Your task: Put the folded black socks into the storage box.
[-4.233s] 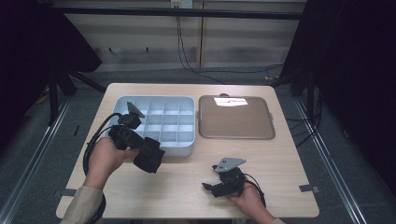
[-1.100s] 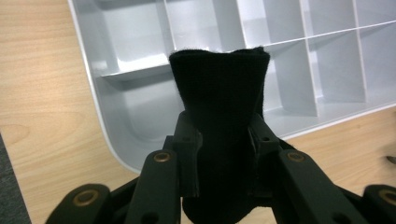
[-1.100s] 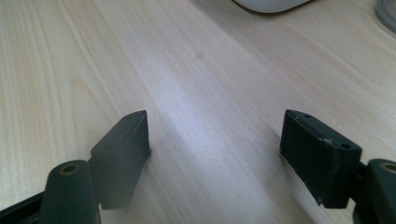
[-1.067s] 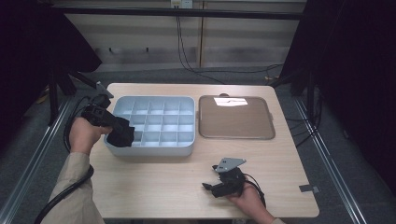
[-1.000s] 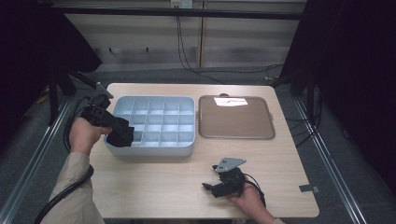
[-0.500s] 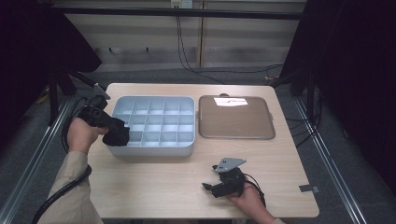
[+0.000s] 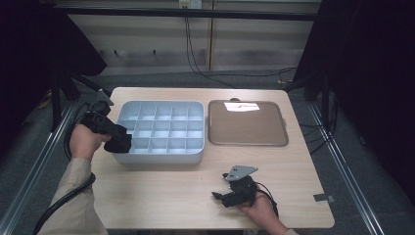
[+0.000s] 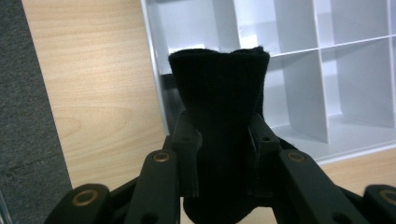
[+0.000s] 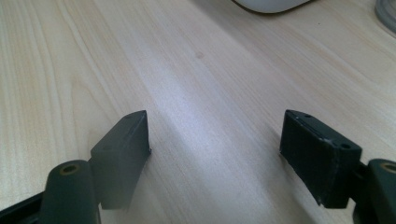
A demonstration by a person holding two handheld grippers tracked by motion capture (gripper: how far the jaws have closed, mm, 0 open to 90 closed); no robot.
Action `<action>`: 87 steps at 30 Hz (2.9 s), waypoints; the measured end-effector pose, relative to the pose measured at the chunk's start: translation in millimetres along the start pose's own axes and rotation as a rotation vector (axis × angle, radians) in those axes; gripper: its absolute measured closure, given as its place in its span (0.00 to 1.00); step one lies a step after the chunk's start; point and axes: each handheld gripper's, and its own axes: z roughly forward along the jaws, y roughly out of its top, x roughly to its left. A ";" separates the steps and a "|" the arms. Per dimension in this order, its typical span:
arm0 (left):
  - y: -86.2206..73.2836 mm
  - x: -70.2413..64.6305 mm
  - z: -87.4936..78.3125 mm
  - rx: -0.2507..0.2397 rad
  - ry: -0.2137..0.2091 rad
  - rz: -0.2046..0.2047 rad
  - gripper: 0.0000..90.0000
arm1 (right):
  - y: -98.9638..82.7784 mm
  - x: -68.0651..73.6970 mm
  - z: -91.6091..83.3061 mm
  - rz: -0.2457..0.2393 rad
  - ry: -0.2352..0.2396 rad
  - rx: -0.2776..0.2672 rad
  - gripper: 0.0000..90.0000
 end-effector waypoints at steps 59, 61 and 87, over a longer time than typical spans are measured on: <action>6.0 -5.4 0.5 0.015 0.080 -0.033 0.67 | 0.1 -0.1 -0.2 0.000 0.001 0.002 0.26; 6.9 -6.1 -3.5 0.014 0.076 -0.023 0.68 | 0.1 -0.1 -0.2 0.000 0.001 0.002 0.26; 6.5 -8.3 5.8 0.043 0.050 -0.029 0.94 | 0.0 -0.1 -0.2 0.000 0.001 0.002 0.26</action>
